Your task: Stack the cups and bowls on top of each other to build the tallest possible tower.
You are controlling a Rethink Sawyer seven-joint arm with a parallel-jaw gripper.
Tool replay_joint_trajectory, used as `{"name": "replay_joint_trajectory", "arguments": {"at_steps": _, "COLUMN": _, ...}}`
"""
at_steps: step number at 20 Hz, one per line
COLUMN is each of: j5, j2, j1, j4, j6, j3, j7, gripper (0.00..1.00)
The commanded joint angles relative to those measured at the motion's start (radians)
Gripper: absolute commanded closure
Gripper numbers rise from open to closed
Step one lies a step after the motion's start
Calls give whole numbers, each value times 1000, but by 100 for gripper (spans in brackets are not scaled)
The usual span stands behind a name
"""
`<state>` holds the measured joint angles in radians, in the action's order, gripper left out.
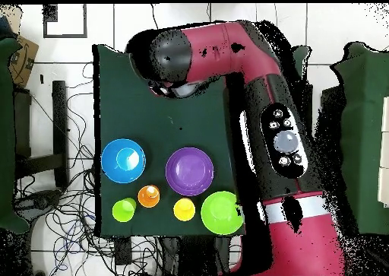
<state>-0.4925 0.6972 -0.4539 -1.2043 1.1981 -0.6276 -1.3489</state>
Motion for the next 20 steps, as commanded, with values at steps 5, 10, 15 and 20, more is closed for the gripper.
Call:
{"name": "replay_joint_trajectory", "arguments": {"at_steps": 5, "j5": -117, "j2": -123, "j1": -34, "j4": 136, "j6": 130, "j3": -34, "j7": 437, "gripper": 0}}
{"name": "replay_joint_trajectory", "arguments": {"at_steps": 10, "j5": -138, "j2": -171, "j1": -58, "j4": 214, "j6": 161, "j3": -38, "j7": 517, "gripper": 0}}
{"name": "replay_joint_trajectory", "arguments": {"at_steps": 15, "j5": -171, "j2": -239, "j1": -64, "j4": 323, "j6": 213, "j3": -45, "j7": 612, "gripper": 0}}
{"name": "replay_joint_trajectory", "arguments": {"at_steps": 20, "j5": -213, "j2": -286, "j1": -54, "j4": 424, "j6": 277, "j3": -39, "j7": 708, "gripper": 0}}
